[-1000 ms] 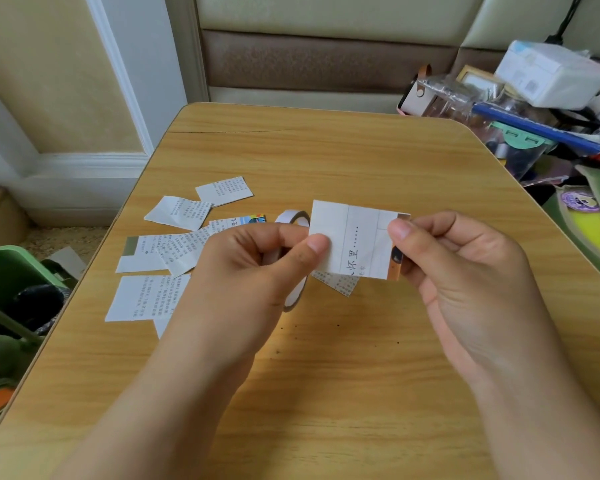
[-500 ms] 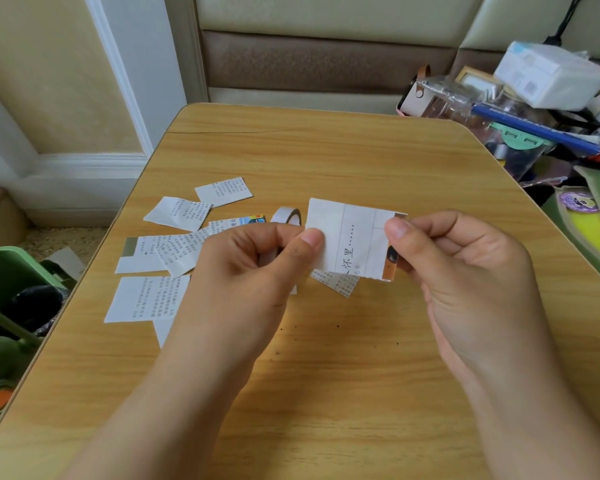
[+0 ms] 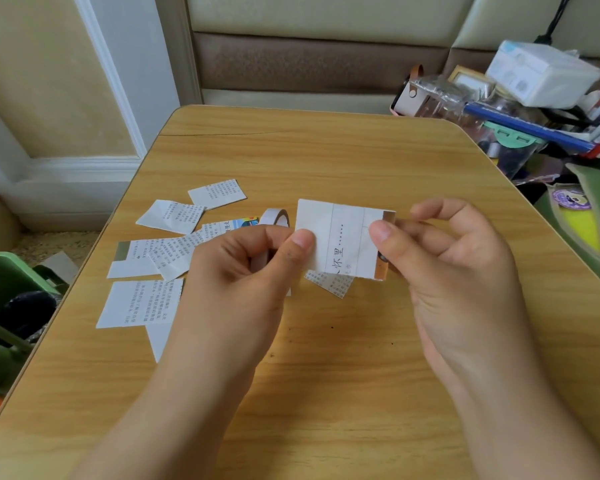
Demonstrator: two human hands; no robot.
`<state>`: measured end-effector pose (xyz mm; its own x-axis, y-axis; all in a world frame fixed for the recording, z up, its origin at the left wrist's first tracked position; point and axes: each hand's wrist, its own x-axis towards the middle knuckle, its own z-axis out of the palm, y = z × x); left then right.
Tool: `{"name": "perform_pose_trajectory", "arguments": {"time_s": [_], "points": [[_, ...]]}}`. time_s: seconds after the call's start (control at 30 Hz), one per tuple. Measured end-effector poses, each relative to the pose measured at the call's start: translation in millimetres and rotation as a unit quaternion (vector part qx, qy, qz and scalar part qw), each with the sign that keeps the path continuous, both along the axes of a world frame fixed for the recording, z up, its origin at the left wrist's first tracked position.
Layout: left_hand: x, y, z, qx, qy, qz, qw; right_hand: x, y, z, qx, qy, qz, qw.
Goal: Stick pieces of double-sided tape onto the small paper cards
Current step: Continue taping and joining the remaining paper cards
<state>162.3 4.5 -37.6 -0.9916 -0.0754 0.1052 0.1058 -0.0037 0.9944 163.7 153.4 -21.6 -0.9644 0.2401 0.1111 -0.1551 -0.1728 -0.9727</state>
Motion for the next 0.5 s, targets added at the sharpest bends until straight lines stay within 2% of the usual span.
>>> {"name": "perform_pose_trajectory", "arguments": {"time_s": [0.1,0.23,0.33,0.5], "points": [[2,4,1,0.010,0.006,0.007,1.000,0,-4,0,-0.001,-0.042,0.050,0.998],[6,12,5,0.009,0.022,0.016,1.000,4,-14,0,0.064,-0.028,0.089,0.994],[8,15,6,0.016,0.011,0.026,0.999,3,-15,-1,0.085,-0.022,0.082,0.993],[4,10,3,0.044,-0.020,0.043,0.998,-3,-8,-5,0.054,-0.024,0.024,0.998]]}}
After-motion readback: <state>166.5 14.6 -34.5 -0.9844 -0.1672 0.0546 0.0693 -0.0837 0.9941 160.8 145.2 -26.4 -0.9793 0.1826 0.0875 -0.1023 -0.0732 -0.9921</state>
